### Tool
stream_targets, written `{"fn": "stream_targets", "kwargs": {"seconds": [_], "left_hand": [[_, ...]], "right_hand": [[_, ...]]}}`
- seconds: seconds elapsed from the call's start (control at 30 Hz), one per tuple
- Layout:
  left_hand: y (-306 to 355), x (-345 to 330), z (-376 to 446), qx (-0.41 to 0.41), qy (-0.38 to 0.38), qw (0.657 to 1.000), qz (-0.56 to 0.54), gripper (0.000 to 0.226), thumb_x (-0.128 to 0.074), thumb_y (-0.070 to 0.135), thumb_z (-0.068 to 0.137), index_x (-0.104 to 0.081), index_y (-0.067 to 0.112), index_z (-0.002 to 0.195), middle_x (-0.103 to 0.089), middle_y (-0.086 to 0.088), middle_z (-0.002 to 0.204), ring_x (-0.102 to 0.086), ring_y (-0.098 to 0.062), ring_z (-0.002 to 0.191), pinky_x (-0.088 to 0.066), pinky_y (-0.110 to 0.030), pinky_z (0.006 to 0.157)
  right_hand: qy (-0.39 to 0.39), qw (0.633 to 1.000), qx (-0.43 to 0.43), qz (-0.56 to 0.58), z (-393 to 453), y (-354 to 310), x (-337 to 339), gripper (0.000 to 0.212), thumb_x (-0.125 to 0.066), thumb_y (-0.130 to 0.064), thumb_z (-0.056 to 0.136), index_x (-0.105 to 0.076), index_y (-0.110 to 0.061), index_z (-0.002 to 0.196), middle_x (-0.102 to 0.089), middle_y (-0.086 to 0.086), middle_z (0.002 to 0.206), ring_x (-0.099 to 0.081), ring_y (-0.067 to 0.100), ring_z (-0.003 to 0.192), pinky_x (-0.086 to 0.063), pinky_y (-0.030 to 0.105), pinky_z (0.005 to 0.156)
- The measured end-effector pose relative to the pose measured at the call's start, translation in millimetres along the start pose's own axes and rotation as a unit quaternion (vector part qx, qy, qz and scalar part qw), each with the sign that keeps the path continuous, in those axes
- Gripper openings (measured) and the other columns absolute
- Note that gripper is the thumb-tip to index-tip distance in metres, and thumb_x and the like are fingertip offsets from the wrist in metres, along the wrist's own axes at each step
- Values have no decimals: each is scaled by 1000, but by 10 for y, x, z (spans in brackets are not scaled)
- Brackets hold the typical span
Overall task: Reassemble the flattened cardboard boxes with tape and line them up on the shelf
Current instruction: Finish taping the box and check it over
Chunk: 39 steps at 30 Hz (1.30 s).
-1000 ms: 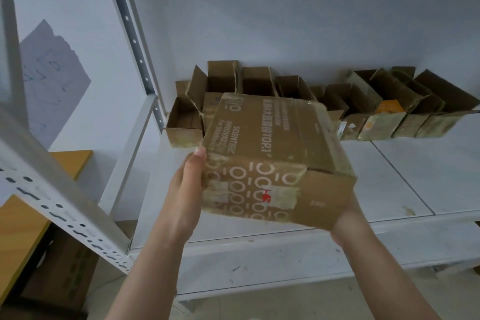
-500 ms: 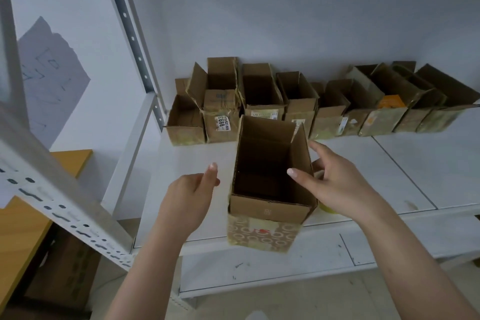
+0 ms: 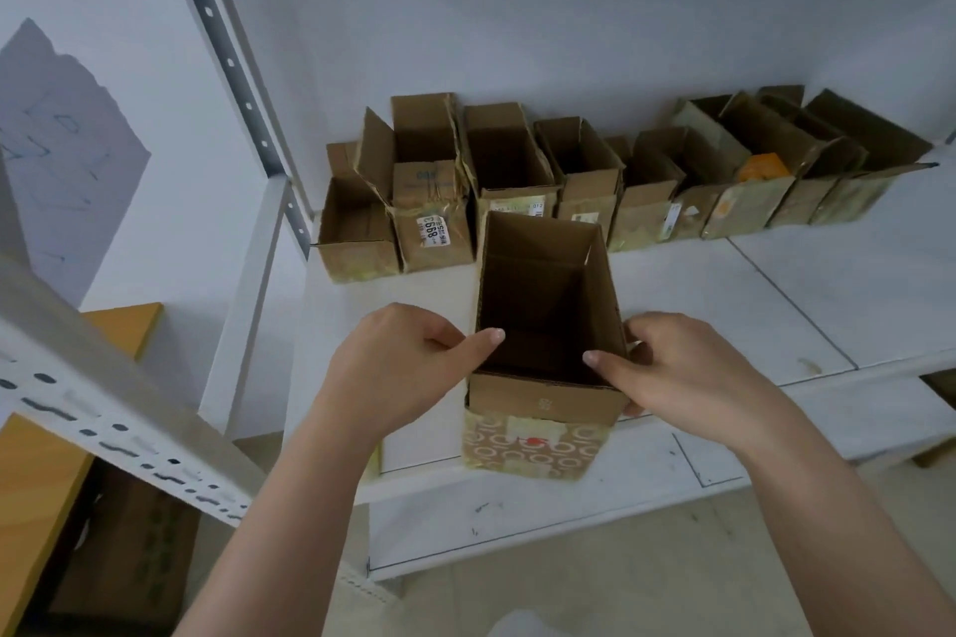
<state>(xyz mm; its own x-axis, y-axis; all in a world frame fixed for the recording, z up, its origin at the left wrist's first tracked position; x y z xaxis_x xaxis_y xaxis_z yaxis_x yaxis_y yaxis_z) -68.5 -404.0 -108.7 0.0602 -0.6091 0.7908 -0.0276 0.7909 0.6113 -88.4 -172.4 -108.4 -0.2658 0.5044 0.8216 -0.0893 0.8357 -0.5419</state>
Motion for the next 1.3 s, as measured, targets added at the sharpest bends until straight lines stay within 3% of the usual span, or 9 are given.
{"fn": "stream_targets", "kwargs": {"seconds": [0.1,0.17,0.3,0.43,0.73,0.8,1.1,1.23,1.3], "left_hand": [[-24,8,57,-10,-1,1000,8,44,-53,54,86,-66,24,58,-57,14,50,-57,-5,56,-45,-23,55],[-45,23,48,-14,16,1000,2,46,-54,44,87,-56,16,50,-47,6,43,-51,-12,48,-40,-25,52],[72,132,-26,-53,85,995,30,47,-48,48,85,-61,17,52,-55,3,48,-56,-16,51,-47,-29,53],[323,365,-28,-94,151,983,-33,49,-45,50,81,-55,13,49,-52,-4,50,-50,-21,49,-47,-35,52],[1254,223,-38,-221,157,950,-154,40,-51,33,85,-48,23,47,-34,6,39,-31,-12,39,-21,-14,42],[1514,55,-55,-234,151,944,-178,42,-51,31,86,-43,22,45,-30,6,40,-27,-10,39,-19,-18,44],[3037,-1243,-301,-287,83,934,-196,40,-50,34,87,-43,20,50,-28,6,42,-26,-11,43,-20,-21,46],[3481,-1803,-371,-274,51,941,-192,43,-50,38,86,-50,8,54,-31,3,43,-30,-11,44,-36,-40,49],[3666,-2034,-378,-274,31,945,-176,41,-48,39,85,-47,12,55,-28,4,42,-28,-12,42,-28,-35,48]], "right_hand": [[64,998,2,6,-24,-27,-8,28,-57,-37,91,-54,-19,69,-58,-3,65,-57,12,62,-44,33,55],[104,994,-10,11,-64,-14,-19,30,-56,-32,91,-50,-17,66,-53,-2,65,-54,14,63,-37,32,54],[180,983,-6,33,-185,14,41,27,-63,-29,87,-55,-17,63,-54,-4,56,-52,14,55,-37,30,53],[262,961,12,88,-352,1,329,25,-67,-27,82,-57,-22,60,-51,-10,46,-48,9,48,-34,25,52],[356,926,38,124,-795,503,1133,23,-65,-23,86,-62,-11,66,-56,-3,47,-50,9,46,-40,24,50],[368,919,36,135,-986,762,1322,23,-65,-22,87,-62,-13,66,-58,-8,49,-52,4,44,-36,13,47],[422,897,-52,118,-1924,2283,2122,20,-66,-28,85,-64,-18,67,-64,-8,58,-58,11,54,-44,27,57],[409,902,-99,99,-2152,2880,2281,22,-64,-30,84,-64,-16,68,-60,-3,53,-56,14,56,-42,30,56],[398,905,-113,99,-2225,3133,2327,23,-63,-29,86,-66,-12,71,-63,2,57,-60,22,61,-49,37,61]]}}
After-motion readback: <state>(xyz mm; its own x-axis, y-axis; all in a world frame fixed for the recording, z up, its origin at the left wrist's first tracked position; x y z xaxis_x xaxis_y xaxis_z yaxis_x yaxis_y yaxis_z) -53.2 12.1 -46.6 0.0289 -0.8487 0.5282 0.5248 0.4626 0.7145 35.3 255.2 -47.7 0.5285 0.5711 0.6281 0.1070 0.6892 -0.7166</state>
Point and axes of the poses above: each hand's wrist, its own z-axis towards the middle knuckle, its own x-axis out of the back of the hand, y = z × x, the point moved 6 cm from there along z, towards the middle knuckle
